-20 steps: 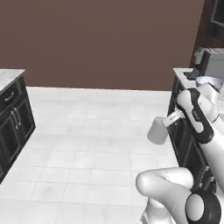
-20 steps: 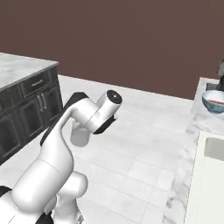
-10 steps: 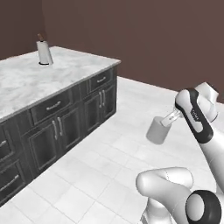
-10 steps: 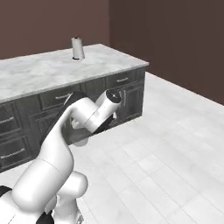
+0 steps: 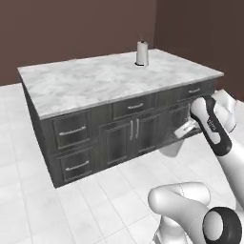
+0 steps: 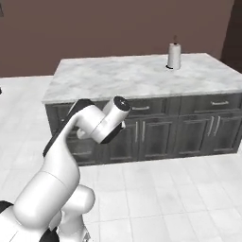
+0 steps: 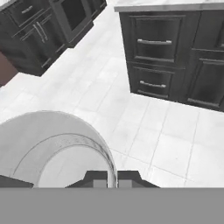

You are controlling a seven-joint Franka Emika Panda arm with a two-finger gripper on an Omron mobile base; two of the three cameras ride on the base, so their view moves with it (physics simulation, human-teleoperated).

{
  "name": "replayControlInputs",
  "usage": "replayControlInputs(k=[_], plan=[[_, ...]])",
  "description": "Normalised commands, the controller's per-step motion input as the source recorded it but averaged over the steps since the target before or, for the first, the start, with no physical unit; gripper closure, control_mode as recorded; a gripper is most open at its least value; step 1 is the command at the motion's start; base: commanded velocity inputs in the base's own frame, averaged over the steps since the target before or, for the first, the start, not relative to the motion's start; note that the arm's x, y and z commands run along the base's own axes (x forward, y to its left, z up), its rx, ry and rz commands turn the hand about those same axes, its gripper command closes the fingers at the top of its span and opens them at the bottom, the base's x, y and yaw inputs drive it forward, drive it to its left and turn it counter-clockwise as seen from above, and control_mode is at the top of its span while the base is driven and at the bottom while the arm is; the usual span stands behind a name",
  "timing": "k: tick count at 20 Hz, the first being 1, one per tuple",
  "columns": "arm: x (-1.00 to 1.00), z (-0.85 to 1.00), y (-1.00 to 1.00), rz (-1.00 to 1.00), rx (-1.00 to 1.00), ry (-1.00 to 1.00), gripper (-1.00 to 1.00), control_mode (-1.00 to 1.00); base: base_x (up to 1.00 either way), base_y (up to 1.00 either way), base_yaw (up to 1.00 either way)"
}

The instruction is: Move the glass cup from next to the sink to the open cabinet. Then, move the bowl with the carrot to the fridge to clear the area for faucet cleaning.

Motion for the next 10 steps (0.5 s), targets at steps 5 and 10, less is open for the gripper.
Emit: replayControlInputs(k=[5, 10], plan=[[0.0, 0.0, 0.0, 0.0, 0.0, 0.0, 1.0, 1.0, 0.51, 0.37, 0.64], [0.0, 0.0, 0.0, 0.0, 0.0, 0.0, 1.0, 1.0, 0.71, 0.62, 0.51]])
